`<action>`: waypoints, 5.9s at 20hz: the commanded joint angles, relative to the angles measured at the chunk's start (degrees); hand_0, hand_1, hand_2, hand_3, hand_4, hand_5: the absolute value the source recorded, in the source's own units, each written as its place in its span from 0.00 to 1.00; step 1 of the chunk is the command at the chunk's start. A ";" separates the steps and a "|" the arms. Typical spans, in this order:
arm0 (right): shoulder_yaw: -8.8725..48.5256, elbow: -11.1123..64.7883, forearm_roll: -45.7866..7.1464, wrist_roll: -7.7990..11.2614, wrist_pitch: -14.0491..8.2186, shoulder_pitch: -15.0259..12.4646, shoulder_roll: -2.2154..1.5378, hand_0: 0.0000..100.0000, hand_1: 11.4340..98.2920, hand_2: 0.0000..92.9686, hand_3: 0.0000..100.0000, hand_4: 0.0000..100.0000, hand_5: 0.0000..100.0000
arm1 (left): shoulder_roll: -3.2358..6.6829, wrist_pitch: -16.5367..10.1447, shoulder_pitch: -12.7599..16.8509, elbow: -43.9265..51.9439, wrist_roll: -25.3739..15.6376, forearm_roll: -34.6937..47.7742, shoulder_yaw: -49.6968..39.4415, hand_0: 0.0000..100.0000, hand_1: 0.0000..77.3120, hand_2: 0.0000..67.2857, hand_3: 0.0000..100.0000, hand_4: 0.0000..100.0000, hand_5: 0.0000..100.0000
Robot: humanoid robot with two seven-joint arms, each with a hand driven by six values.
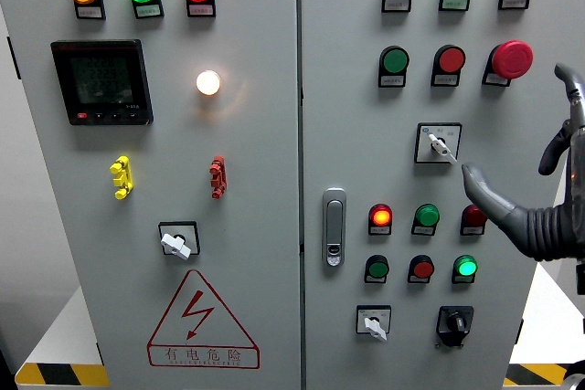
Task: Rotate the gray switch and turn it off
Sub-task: 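Raise the right hand toward the white rotary switch handle, then pinch the white switch handle between right thumb and fingers, then rotate the right hand to turn the switch handle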
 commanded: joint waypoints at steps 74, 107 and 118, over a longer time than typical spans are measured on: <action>-3.25 -19.54 7.48 -5.10 2.84 11.59 0.19 0.36 0.27 0.72 0.90 1.00 1.00 | 0.00 0.00 0.00 0.00 0.00 0.04 0.00 0.85 0.00 0.20 0.19 0.08 0.11; -4.22 -20.16 7.30 -5.89 2.67 12.21 0.19 0.60 0.27 0.80 0.93 1.00 1.00 | 0.00 0.00 0.00 0.00 0.00 0.05 0.00 0.85 0.00 0.20 0.19 0.08 0.11; -4.13 -20.07 7.30 -5.89 2.40 12.12 0.28 0.62 0.27 0.80 0.94 1.00 1.00 | 0.00 0.00 0.00 0.00 0.00 0.05 0.00 0.85 0.00 0.20 0.19 0.08 0.11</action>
